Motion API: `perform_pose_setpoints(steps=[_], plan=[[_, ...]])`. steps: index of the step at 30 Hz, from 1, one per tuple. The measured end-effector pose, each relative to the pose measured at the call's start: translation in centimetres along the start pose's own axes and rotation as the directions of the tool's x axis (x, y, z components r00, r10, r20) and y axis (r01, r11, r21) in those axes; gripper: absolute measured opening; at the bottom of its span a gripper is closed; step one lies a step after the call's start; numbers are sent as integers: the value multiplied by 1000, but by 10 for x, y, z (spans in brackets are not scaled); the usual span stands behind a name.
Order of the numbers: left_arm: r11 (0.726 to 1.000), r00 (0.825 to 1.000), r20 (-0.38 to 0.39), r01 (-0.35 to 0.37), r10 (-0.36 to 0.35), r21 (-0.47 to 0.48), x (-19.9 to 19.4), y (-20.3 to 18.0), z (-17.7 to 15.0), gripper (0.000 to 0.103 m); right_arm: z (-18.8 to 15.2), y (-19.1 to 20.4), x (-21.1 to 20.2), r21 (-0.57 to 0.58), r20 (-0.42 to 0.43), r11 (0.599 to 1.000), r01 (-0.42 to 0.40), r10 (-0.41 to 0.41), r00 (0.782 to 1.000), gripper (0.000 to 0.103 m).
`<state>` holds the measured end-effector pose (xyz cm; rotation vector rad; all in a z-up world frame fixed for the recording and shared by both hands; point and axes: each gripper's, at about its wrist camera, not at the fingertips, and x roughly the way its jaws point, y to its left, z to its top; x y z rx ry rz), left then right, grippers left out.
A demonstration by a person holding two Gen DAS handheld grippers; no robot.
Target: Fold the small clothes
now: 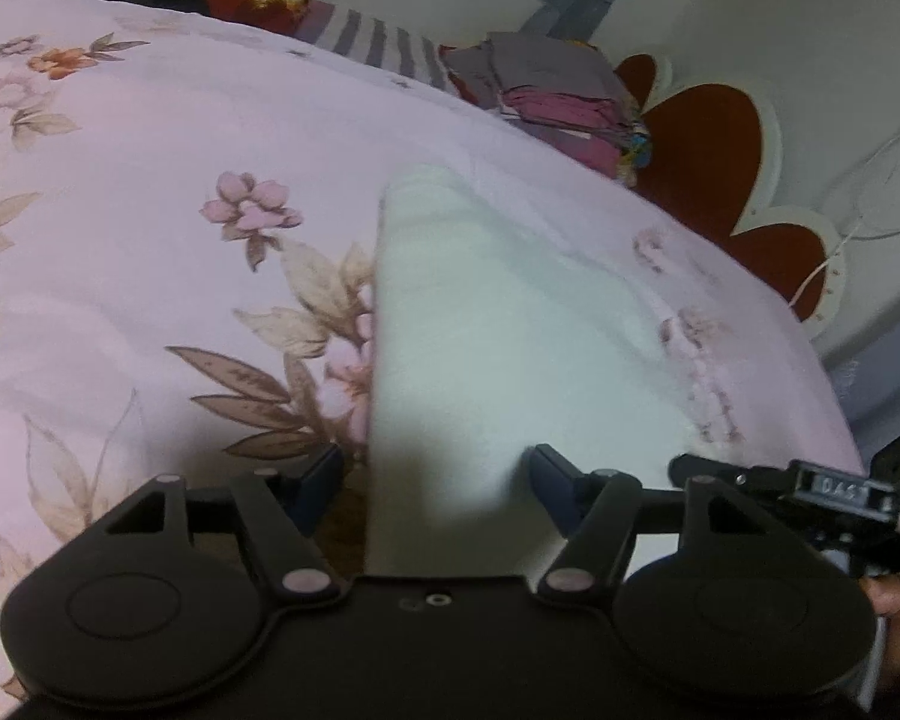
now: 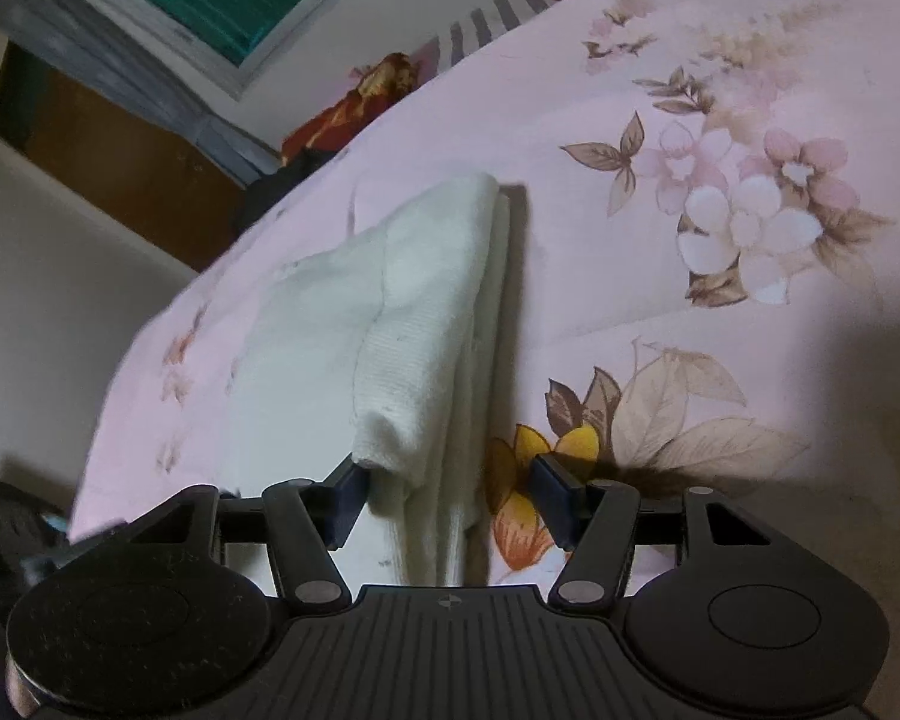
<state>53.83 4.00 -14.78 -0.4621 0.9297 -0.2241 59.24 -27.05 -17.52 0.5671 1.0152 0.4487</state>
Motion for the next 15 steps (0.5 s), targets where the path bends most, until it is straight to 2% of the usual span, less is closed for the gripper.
perform_pose_setpoints(steps=[2,5,9,13,15], plan=[[999,999,-9,31,-32,-29,2,5,2,67,-1,-6,-4,40,11,999,-11,11,1000,60],[996,998,-23,58,-60,-69,6,12,5,65,0,-24,-1,171,10,978,-120,120,993,60],[979,990,-33,131,-138,-156,15,21,7,65,5,-24,8,166,6,976,-142,143,990,60],[959,981,-42,177,-190,-221,21,29,6,66,12,-38,17,273,-10,937,-218,230,973,60],[954,979,-42,183,-199,-239,23,32,7,64,14,-36,18,249,-22,945,-213,225,974,60]])
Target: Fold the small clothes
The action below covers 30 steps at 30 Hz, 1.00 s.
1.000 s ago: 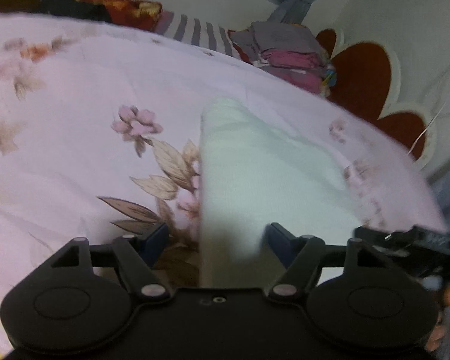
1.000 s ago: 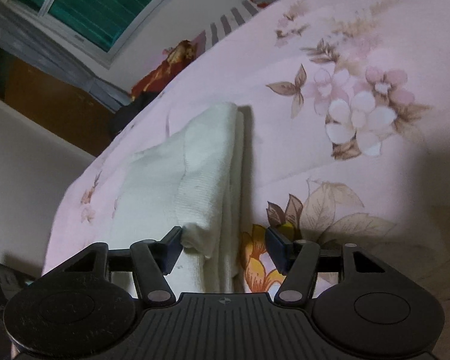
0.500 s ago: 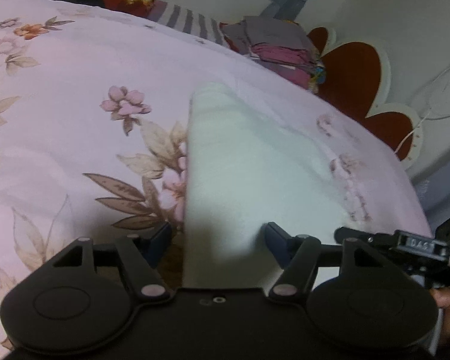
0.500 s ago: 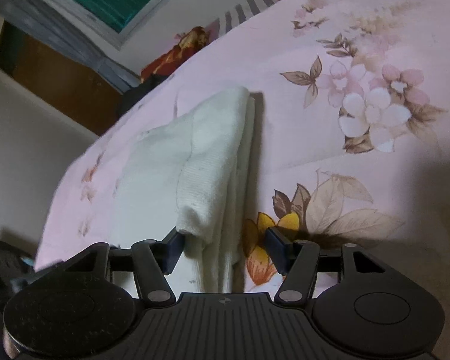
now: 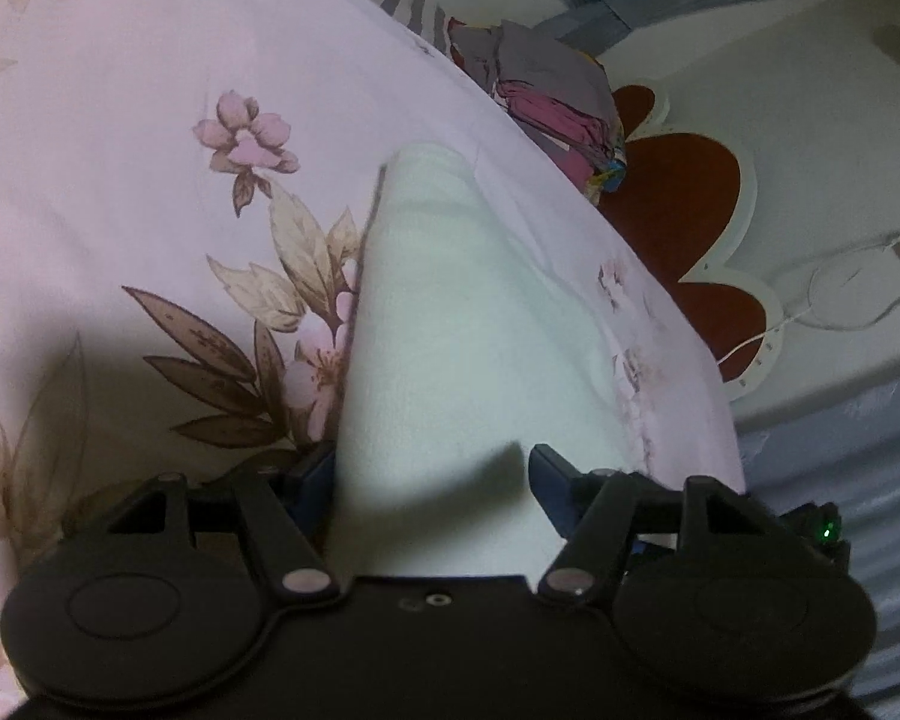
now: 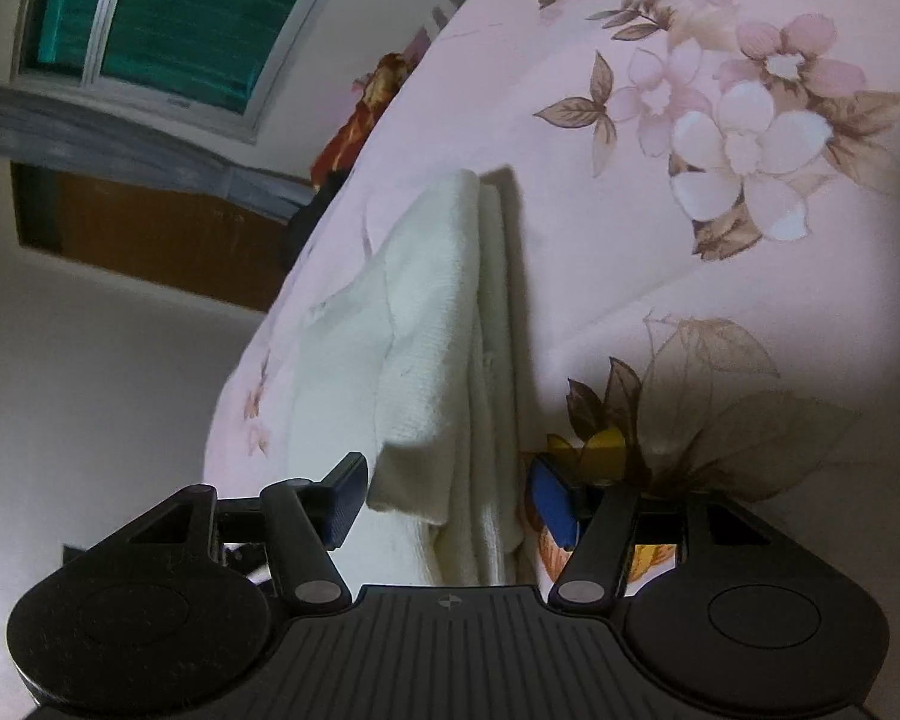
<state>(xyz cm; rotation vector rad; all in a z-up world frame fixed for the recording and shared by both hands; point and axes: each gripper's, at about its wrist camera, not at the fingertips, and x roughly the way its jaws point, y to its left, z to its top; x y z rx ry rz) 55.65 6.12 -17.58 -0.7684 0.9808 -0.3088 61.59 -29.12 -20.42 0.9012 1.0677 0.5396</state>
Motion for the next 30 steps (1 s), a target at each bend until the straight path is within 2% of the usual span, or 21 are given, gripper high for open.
perform_pose_setpoints(steps=[3,6,7,9,12,15,18,21,30], plan=[[998,998,18,-55,55,26,4,-7,0,55,-1,12,6,-64,-1,997,51,-51,999,59],[998,998,33,-58,58,-2,8,-9,4,56,-1,27,17,-142,-11,985,95,-97,995,58],[998,998,35,-53,54,-15,10,-9,5,56,0,29,20,-151,-13,984,98,-101,995,47],[998,997,35,-63,63,-11,13,-11,8,54,1,28,25,-169,-11,979,112,-116,993,44],[988,990,44,-137,135,70,17,-27,9,36,-3,35,33,-206,0,968,142,-145,989,36],[960,975,79,-219,208,173,19,-51,5,31,-11,48,32,-274,12,945,179,-183,983,30],[910,959,119,-283,258,303,18,-77,0,29,-16,57,20,-290,43,939,187,-183,982,29],[884,956,132,-292,261,365,14,-88,-2,28,-24,65,17,-314,69,923,220,-209,976,29],[870,968,138,-249,210,426,-21,-83,4,28,-50,101,19,-333,131,908,254,-222,966,29]])
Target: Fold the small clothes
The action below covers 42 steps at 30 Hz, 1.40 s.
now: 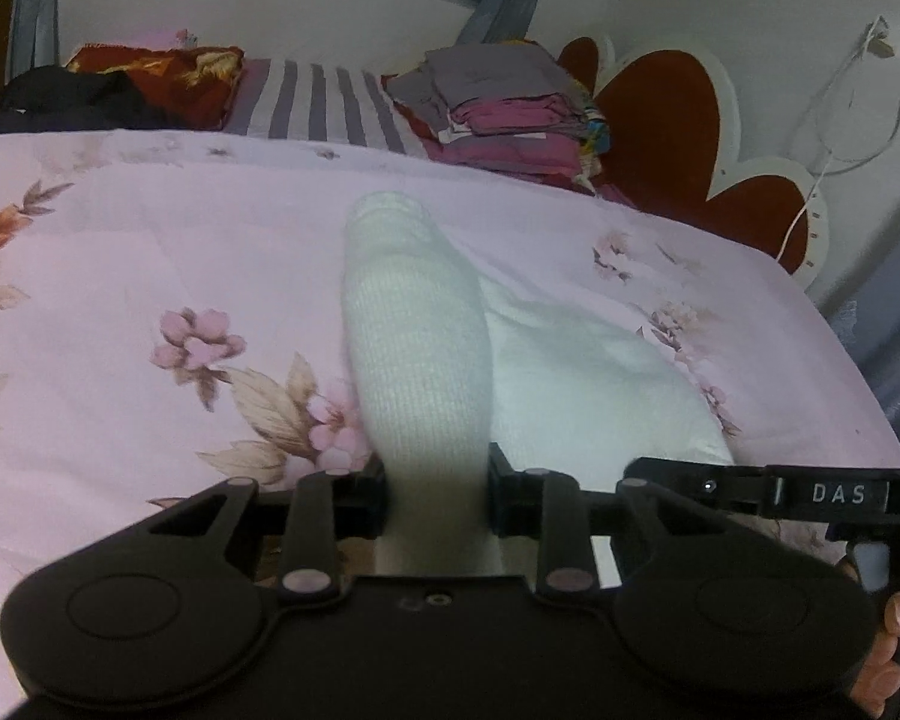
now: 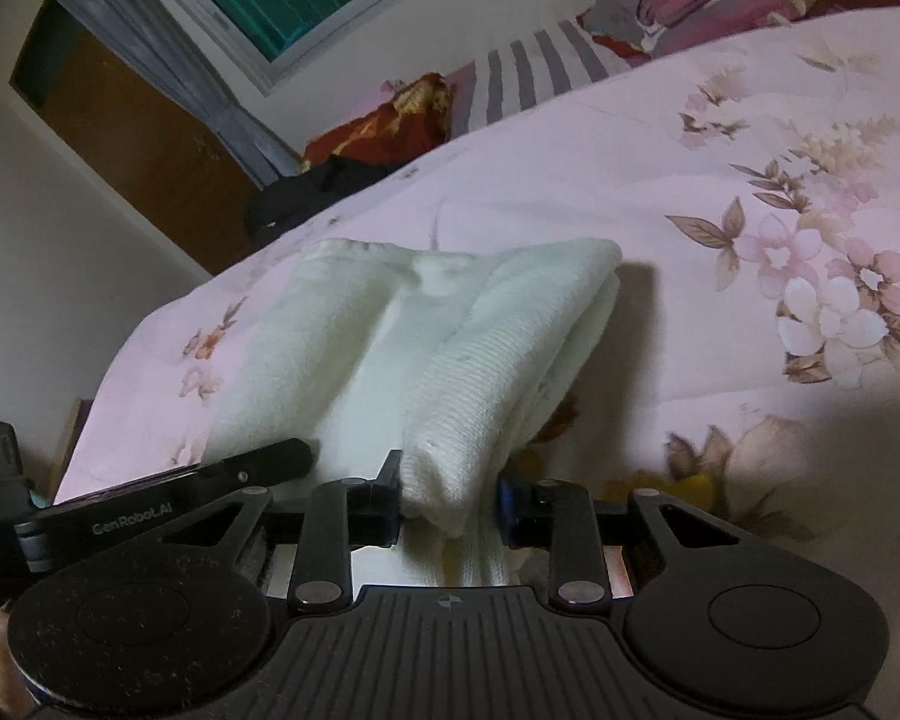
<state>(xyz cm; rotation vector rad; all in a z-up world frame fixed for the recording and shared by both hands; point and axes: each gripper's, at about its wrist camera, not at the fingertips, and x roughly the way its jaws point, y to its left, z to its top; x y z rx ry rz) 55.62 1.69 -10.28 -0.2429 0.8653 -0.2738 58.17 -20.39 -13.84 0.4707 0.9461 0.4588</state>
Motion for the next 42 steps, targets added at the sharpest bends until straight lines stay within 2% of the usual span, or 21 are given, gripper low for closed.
perform_pose_setpoints(steps=[4,9,18,23,27,29,31,32,34,36,38,40,42], plan=[[1000,1000,19,4,-4,7,-23,23,0,28,-6,30,5,-7,10,1000,3,-3,1000,29],[1000,999,43,-15,16,-14,-60,74,-4,28,-16,84,23,-43,3,999,-18,18,1000,29],[994,996,51,-72,76,-80,-118,180,-20,28,-48,187,92,-92,-52,992,-88,84,995,29],[990,997,44,-63,69,-126,-134,225,-30,28,-64,220,130,-101,-81,989,-107,99,992,29],[983,1000,-1,2,-2,-183,-123,251,-47,29,-72,220,153,-100,-121,991,-84,72,990,29],[979,1000,-18,15,-19,-203,-113,260,-56,34,-79,209,168,-78,-163,996,-48,35,986,29],[975,999,-2,47,-49,-219,-110,267,-60,38,-88,199,174,-21,-167,998,-54,50,985,29],[973,999,-3,52,-54,-223,-109,269,-59,42,-89,196,175,5,-167,998,-60,60,984,30],[975,998,16,61,-59,-215,-112,273,-54,51,-86,191,177,31,-164,997,-71,75,984,42],[977,996,59,76,-65,-202,-119,282,-48,56,-82,192,169,18,-124,997,-75,76,989,49],[969,993,83,103,-87,-223,-116,292,-36,56,-72,189,164,43,-75,995,-91,94,993,50],[966,990,95,126,-107,-225,-109,299,-23,55,-58,186,172,76,-61,994,-75,79,995,50],[970,990,96,125,-107,-210,-100,305,-14,49,-45,184,184,82,-57,994,-67,72,996,50]])
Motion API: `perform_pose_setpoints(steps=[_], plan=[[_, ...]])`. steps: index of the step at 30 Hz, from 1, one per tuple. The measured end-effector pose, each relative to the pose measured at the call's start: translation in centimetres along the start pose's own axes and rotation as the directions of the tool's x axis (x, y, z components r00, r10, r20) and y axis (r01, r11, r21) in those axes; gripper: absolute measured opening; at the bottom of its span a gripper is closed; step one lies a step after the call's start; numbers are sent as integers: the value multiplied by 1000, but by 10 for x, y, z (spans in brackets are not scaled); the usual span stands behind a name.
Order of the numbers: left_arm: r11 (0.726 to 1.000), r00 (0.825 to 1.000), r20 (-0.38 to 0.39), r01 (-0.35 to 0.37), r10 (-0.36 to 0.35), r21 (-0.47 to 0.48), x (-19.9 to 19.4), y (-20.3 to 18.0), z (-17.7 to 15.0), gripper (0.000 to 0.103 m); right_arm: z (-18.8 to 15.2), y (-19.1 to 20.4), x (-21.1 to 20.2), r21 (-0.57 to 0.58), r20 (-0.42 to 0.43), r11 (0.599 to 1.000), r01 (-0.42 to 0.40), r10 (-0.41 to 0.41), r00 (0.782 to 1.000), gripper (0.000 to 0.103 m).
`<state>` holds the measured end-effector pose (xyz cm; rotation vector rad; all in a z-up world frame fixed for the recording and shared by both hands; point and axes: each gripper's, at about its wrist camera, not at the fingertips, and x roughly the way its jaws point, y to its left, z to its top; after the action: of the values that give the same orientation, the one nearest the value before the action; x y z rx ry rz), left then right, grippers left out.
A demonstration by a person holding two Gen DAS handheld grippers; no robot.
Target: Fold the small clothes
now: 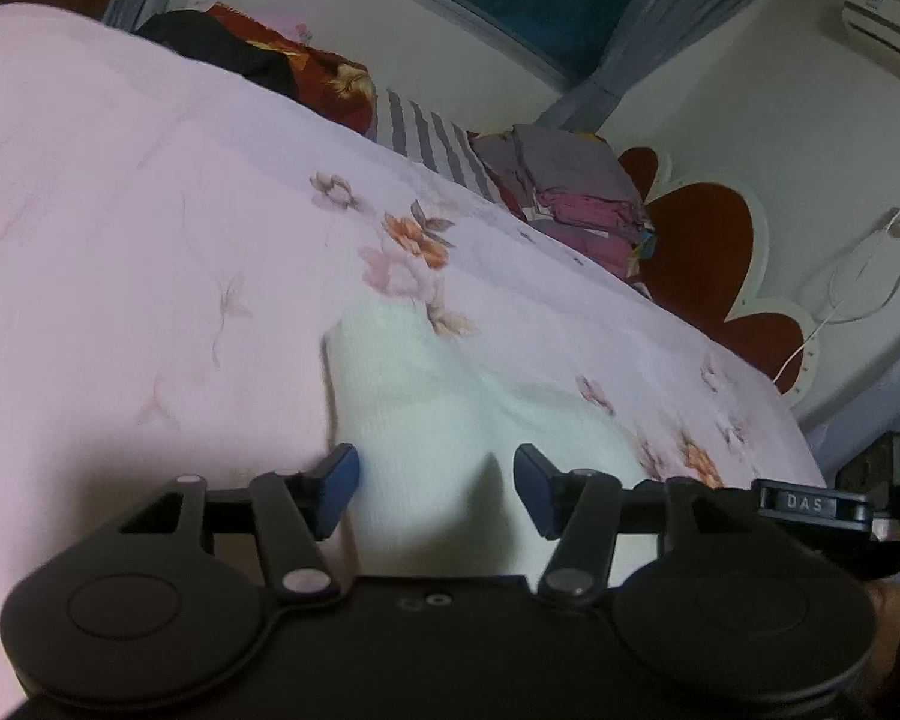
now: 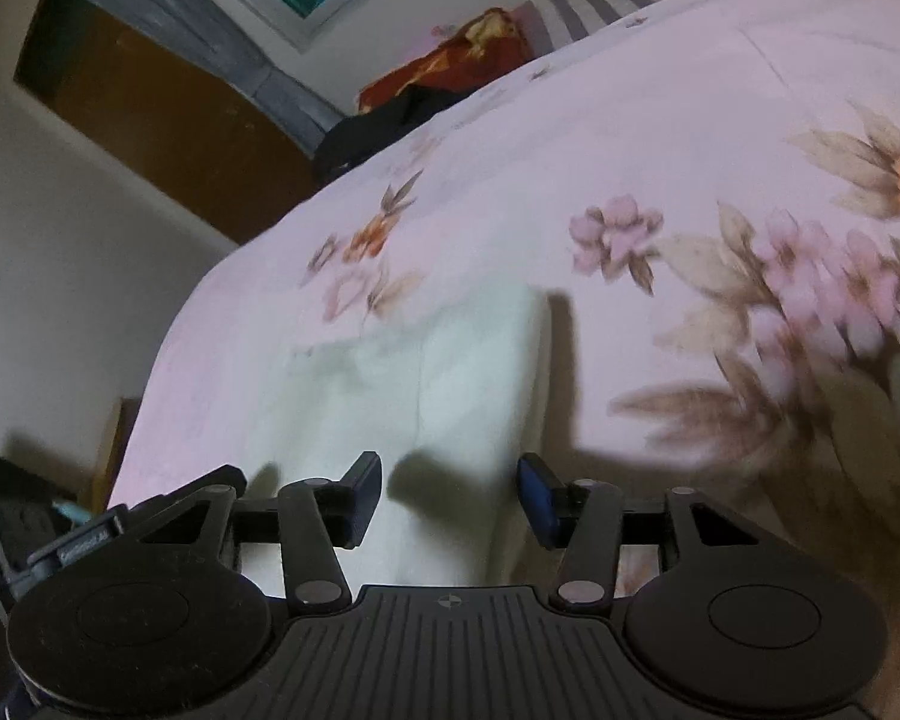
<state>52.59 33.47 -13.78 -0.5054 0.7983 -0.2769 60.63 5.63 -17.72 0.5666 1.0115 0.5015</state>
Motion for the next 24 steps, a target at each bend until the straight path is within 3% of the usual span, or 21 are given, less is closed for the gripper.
perform_pose_setpoints(steps=[3,4,6,7,9,11,14,16,17,19,21,23,24], plan=[[999,999,10,38,-38,11,15,8,9,40,15,3,23,-38,4,999,31,-31,1000,46],[998,998,18,67,-68,19,19,10,11,39,18,3,27,-62,15,997,43,-42,999,31],[993,994,30,104,-106,53,23,12,9,38,21,4,35,-122,47,990,72,-66,997,26],[993,996,20,90,-91,76,27,12,8,39,18,6,37,-162,69,982,93,-83,994,26],[992,999,-47,-5,11,128,41,10,6,43,10,5,43,-219,69,961,170,-158,985,28],[989,998,-48,-29,36,142,41,6,8,45,9,4,49,-230,78,952,201,-188,979,32],[950,986,-5,-160,168,269,26,-20,6,59,5,20,54,-280,103,922,267,-248,963,33],[927,981,34,-190,190,324,6,-31,-1,56,-2,35,45,-335,161,876,348,-310,937,32],[922,982,51,-186,180,338,-5,-36,-6,47,-6,43,36,-361,191,859,362,-312,931,32],[917,987,82,-157,136,367,-28,-44,-18,30,-18,60,25,-429,198,847,315,-252,947,32],[911,992,93,-117,87,395,-38,-55,-28,14,-40,81,20,-536,189,797,279,-209,960,32],[905,995,74,-86,61,417,-37,-65,-40,17,-59,91,23,-612,146,757,229,-176,974,32],[906,997,27,-77,73,415,-28,-67,-46,17,-67,93,28,-644,123,734,216,-180,976,32]])
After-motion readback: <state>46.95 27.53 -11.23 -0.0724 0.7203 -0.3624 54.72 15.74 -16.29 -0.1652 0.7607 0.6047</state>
